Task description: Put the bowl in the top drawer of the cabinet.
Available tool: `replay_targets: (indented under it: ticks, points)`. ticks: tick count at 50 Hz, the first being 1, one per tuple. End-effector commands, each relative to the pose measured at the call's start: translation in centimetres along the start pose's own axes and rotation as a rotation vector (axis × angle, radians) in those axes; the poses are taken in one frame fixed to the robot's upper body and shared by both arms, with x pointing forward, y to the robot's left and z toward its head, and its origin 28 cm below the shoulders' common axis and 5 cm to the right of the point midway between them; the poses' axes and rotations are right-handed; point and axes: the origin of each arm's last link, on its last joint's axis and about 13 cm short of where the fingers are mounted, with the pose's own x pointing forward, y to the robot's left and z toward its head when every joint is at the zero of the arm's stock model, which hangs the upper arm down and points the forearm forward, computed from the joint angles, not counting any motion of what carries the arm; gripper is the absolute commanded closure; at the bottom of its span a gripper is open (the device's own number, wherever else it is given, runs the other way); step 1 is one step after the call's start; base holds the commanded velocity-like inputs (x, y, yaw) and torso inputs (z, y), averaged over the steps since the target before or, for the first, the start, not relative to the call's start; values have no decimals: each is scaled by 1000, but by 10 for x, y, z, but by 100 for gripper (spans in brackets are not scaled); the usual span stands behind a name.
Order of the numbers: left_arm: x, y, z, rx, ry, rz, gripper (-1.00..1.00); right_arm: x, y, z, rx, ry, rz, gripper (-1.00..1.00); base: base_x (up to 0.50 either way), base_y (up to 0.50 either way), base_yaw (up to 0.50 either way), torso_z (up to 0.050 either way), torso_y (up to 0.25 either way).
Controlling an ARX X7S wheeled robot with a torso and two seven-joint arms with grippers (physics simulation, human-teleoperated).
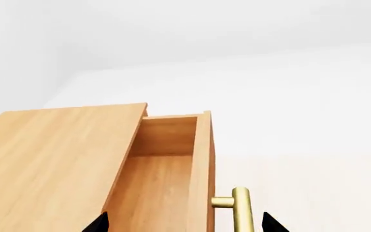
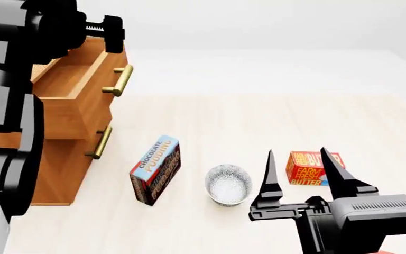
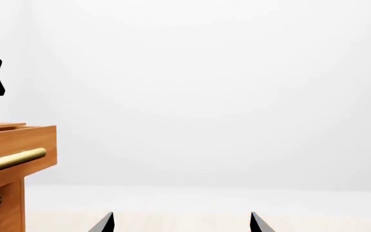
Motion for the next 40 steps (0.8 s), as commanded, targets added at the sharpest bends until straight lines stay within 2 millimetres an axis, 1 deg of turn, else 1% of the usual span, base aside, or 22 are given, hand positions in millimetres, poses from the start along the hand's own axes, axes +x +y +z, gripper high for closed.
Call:
replay_targets:
  ticks: [1,12,22,26,33,40]
  points:
    - [-2,-1,-5,13,66,-70,-100,0,0,2,-4,-4,0,-100,0,0,0,0,0]
    - [-3,-1,-9,11,106,-118,-100,0,0,0,-4,-2,0,-100,0,0,0,0,0]
    - [0,-4,-17,29,144,-143,-100,-1,0,0,-3,-2,-1,-100,0,0,0,0,0]
    - [3,-4,-23,34,172,-137,-100,-2,0,-1,-2,-1,-1,-100,0,0,0,0,0]
    - [12,-6,-40,60,239,-121,-100,-3,-1,0,-1,-2,-5,-100,0,0,0,0,0]
    - [15,-5,-45,65,257,-107,-100,-3,-2,-1,0,-1,-7,-100,0,0,0,0,0]
